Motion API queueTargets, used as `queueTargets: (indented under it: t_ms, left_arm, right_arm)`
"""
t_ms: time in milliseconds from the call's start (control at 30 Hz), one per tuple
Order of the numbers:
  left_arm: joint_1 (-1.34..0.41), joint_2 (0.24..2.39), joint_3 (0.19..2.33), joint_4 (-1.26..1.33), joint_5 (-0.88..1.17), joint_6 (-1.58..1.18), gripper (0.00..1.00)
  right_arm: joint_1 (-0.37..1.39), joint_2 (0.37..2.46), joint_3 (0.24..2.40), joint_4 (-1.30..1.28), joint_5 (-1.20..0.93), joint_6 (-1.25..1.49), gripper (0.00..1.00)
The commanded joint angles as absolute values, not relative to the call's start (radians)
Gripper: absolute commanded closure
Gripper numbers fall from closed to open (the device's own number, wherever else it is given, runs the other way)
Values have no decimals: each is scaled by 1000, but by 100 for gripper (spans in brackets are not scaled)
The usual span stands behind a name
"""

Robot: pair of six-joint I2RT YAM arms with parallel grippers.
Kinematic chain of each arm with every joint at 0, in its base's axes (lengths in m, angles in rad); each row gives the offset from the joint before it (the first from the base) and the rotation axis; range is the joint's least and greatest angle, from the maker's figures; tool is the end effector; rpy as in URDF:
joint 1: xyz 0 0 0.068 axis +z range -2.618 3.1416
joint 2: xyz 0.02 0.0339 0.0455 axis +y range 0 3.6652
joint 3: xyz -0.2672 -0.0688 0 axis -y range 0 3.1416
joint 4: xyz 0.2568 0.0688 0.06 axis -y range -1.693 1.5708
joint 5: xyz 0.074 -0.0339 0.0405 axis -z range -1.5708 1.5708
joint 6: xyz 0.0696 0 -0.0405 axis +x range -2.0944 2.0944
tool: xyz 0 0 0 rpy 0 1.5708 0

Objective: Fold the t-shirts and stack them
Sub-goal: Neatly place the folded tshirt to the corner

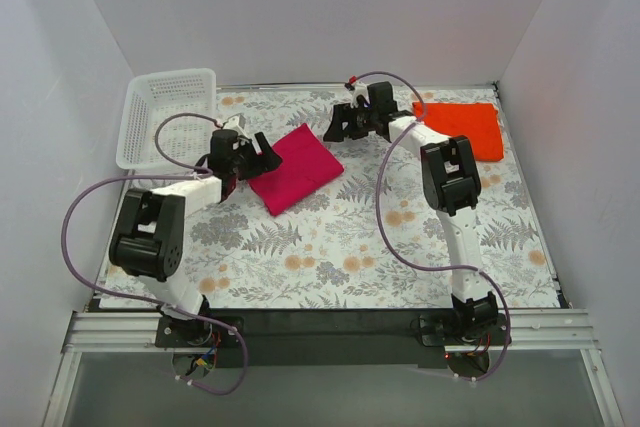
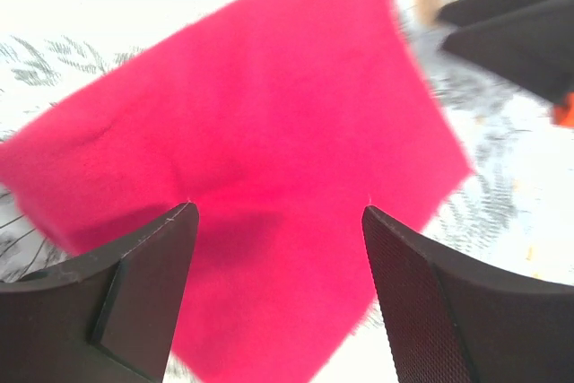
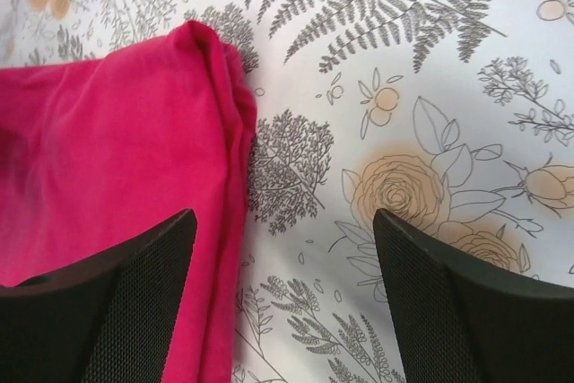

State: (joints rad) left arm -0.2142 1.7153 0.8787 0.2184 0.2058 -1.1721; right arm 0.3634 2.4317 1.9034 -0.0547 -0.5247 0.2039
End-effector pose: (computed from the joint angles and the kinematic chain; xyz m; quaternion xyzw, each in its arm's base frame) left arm 0.3789 -0.0970 0.1451 -0.3656 0.8062 -0.3616 0.2925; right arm 0.5360 0.2412 0.1361 -0.1903 0.8379 0.3474 0.3756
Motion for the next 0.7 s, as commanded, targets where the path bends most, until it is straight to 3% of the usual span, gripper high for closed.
queueTargets:
  t_ms: [0,533,633,667]
  left_arm:
    - [-207,1547,868,169,184,-1120,31]
    - [-190,976,597,-21,172,-1129,28]
    - [-190,936,562,-31,184,-1149,28]
    - [-190,924,551,-31,186,-1155,28]
  right_arm:
    - [362,2371,1875,-90,-610,112,27]
    - [460,2451,1910,-399,-672,21,28]
    - [462,2448,1885,-410,-664,32,34]
    - [460,2447,1878,-413,-664,32,40]
